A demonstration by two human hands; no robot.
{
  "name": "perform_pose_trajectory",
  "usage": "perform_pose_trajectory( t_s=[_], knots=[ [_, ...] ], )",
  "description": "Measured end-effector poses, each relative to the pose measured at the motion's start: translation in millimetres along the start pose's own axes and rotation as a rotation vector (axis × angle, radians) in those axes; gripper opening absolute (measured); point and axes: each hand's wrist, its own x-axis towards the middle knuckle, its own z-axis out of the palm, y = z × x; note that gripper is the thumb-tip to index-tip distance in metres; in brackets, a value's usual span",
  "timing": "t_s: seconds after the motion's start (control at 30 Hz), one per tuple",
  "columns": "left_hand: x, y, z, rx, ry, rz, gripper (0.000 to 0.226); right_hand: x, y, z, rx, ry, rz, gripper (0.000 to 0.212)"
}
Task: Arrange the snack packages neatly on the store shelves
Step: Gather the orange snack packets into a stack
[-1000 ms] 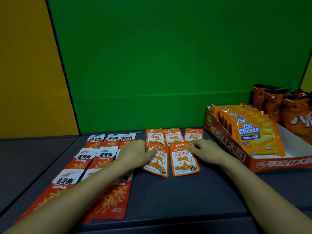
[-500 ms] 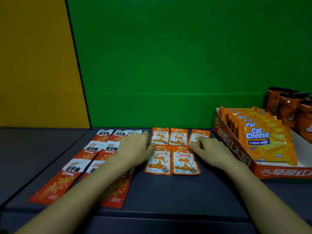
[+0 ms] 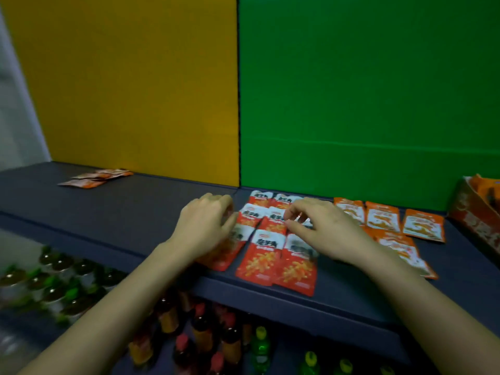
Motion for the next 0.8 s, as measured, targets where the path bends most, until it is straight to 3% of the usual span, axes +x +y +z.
perform_pose_trajectory(
  t_s=[0.23, 0.5, 0.8],
  knots=[
    [-53.6, -131.9, -42.9, 0.020, -0.019, -0.076, 0.027, 65.8, -110.0, 67.9, 0.073, -0.020, -0.074, 0.018],
    [-100.8, -278.3, -69.8, 0.072, -0.058, -0.149, 0.026, 144.4, -225.7, 144.1, 0.144, -0.147, -0.009, 0.010],
    [-91.0, -405.7, -55.5, -0.004, -0.084, -0.268, 0.023, 259.2, -282.0, 204.7, 0.128, -0.288, 0.092, 0.011]
  ],
)
